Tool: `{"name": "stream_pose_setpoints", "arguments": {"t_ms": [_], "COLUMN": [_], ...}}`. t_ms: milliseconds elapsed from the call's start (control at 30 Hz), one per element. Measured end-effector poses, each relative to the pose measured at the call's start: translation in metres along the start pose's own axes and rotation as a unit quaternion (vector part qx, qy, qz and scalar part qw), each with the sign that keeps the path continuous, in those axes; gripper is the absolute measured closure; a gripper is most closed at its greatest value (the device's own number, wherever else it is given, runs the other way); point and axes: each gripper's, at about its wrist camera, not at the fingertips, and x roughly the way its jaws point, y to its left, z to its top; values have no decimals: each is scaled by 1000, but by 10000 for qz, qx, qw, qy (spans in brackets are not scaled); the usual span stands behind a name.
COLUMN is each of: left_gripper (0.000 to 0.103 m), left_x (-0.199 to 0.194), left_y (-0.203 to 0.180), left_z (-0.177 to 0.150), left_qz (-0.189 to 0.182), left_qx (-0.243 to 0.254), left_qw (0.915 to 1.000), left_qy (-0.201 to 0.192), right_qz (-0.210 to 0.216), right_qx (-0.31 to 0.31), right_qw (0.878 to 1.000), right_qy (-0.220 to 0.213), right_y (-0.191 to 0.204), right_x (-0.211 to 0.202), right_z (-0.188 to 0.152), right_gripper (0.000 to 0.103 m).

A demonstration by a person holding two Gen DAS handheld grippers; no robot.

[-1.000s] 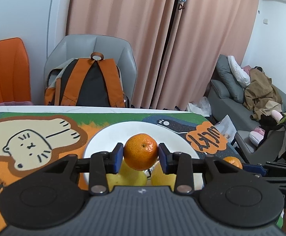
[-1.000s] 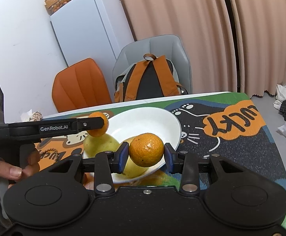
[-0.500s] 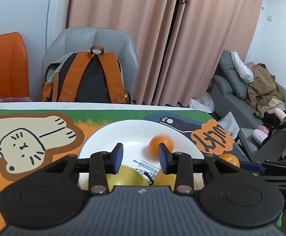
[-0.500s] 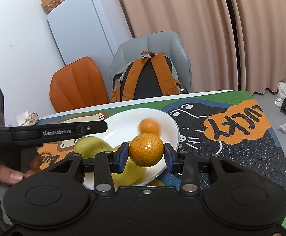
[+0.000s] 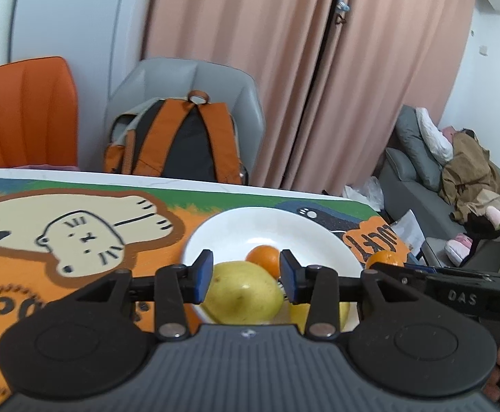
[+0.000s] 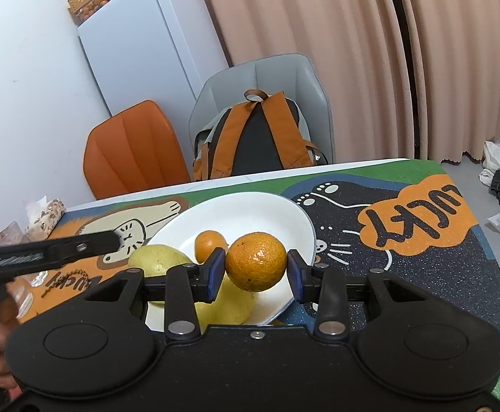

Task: Organize fruits
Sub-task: 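Lower both tangerines into the bowl and open both tools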

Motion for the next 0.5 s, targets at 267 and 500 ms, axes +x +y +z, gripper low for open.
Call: {"name": "stream_pose_setpoints", "arguments": {"t_ms": [267,500], "left_gripper": [42,26], "left_x": [-28,-42], "left_y": [18,25], "left_z": [-11,-22], "left_qz": [274,375], "left_qx": [-358,-518], "left_qw": [9989,9980], "left_qy": [-114,-21], "right_qz": [103,94], "right_qx": [141,122], "right_qw": [9997,9998], "right_qy": [-141,-89], "right_y": [-2,4], "right_x": [-6,-18], "right_z": [1,-5], "right_gripper": [63,63]}}
